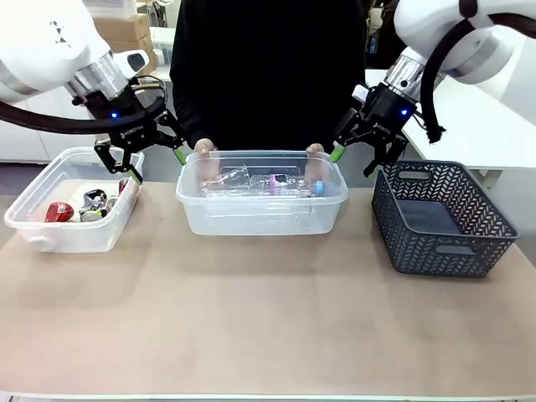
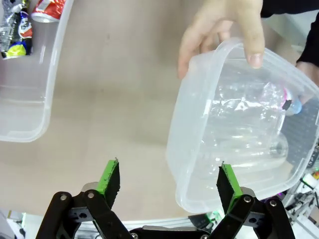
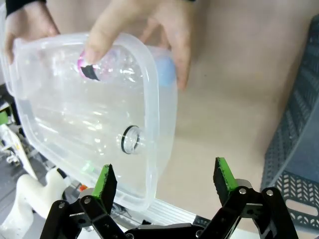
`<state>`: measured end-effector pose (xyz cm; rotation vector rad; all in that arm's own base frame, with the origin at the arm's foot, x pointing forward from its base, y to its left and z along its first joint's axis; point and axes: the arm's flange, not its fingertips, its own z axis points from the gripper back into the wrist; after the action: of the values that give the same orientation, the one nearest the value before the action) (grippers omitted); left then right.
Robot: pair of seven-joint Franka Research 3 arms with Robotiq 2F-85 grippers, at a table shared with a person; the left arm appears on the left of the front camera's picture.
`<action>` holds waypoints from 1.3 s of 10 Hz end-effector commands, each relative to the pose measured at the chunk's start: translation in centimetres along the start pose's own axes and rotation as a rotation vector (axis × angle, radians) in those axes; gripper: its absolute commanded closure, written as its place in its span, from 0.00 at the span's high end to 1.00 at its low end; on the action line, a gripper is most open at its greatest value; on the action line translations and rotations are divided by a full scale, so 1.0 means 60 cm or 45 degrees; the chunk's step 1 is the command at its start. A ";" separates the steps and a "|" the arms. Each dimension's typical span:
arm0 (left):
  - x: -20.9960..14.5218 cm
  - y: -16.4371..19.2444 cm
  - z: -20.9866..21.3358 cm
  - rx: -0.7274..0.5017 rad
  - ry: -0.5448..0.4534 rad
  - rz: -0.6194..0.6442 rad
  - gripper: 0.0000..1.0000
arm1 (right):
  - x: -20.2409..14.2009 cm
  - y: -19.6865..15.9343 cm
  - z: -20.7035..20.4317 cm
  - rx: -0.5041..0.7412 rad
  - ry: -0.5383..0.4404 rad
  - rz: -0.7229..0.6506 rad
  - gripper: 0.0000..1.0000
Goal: Sort the waste into each basket.
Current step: Release the Organizing box you were holding.
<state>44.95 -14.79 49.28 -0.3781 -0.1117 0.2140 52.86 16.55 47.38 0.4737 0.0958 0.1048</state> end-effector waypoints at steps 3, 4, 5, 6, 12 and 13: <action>-0.009 -0.008 0.027 -0.015 -0.053 0.003 1.00 | -0.004 0.010 0.013 -0.001 -0.002 0.011 1.00; -0.009 -0.008 0.027 -0.015 -0.053 0.003 1.00 | -0.004 0.010 0.013 -0.001 -0.002 0.011 1.00; -0.009 -0.008 0.027 -0.015 -0.053 0.003 1.00 | -0.004 0.010 0.013 -0.001 -0.002 0.011 1.00; -0.009 -0.008 0.027 -0.015 -0.053 0.003 1.00 | -0.004 0.010 0.013 -0.001 -0.002 0.011 1.00; -0.095 0.133 0.216 -0.952 0.177 -0.146 1.00 | -0.293 -0.163 0.210 1.199 0.043 0.213 1.00; -0.108 0.180 0.226 -1.133 0.110 -0.081 1.00 | -0.318 -0.213 0.228 1.401 -0.078 0.066 1.00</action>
<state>35.51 -4.08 60.25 -1.1448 -0.1356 0.0231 35.91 -0.82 57.00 1.3616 0.0870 0.2780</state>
